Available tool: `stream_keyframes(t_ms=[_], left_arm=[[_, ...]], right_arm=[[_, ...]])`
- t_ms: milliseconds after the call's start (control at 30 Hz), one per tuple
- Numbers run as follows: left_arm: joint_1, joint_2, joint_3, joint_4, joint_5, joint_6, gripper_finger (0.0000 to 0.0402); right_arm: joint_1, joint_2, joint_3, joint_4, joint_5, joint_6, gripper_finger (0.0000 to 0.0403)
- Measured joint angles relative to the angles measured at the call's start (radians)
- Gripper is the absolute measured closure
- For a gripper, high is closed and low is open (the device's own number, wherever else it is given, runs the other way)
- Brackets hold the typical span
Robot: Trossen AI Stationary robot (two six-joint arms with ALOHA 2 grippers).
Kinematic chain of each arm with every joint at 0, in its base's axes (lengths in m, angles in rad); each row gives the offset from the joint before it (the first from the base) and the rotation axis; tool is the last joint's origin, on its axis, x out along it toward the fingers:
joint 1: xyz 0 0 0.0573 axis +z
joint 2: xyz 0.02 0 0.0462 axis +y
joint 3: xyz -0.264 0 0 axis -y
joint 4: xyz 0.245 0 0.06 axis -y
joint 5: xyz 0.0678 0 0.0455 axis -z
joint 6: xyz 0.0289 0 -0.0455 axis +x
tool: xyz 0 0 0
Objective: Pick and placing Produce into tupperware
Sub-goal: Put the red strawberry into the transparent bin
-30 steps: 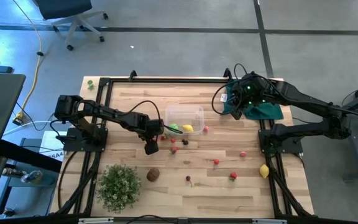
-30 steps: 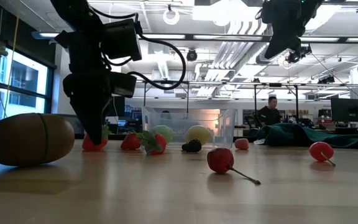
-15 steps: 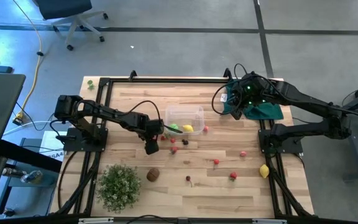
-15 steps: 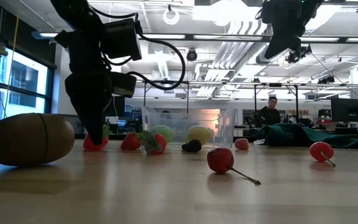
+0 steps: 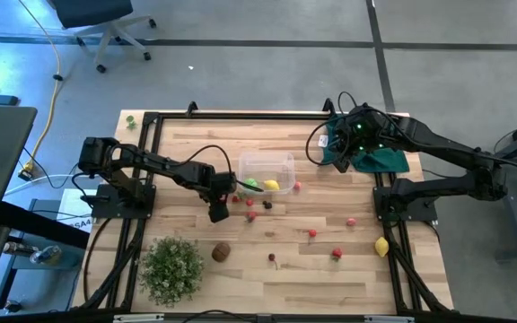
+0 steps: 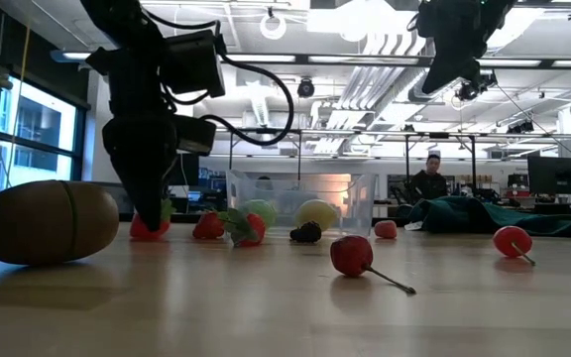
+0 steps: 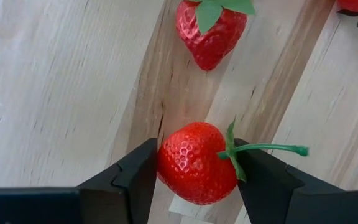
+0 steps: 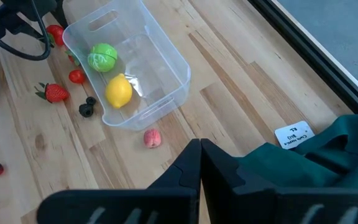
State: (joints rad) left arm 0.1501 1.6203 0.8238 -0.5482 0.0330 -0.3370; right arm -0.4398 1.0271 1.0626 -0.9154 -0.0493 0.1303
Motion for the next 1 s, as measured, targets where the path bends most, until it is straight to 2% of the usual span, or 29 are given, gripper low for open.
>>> stream_keyframes(t_ms=[567, 733, 1000], left_arm=[[0.000, -0.022, -0.002, -0.005, -0.007, -0.019, 0.0219], [0.000, -0.094, -0.002, -0.013, -0.053, -0.041, 0.0222], [0.001, -0.279, -0.001, 0.028, -0.177, -0.062, 0.0221]], right_arm=[[0.000, 0.000, 0.000, 0.000, 0.000, 0.000, 0.0402], [0.000, 0.000, 0.000, 0.000, 0.000, 0.000, 0.0402], [0.000, 0.000, 0.000, 0.000, 0.000, 0.000, 0.0402]])
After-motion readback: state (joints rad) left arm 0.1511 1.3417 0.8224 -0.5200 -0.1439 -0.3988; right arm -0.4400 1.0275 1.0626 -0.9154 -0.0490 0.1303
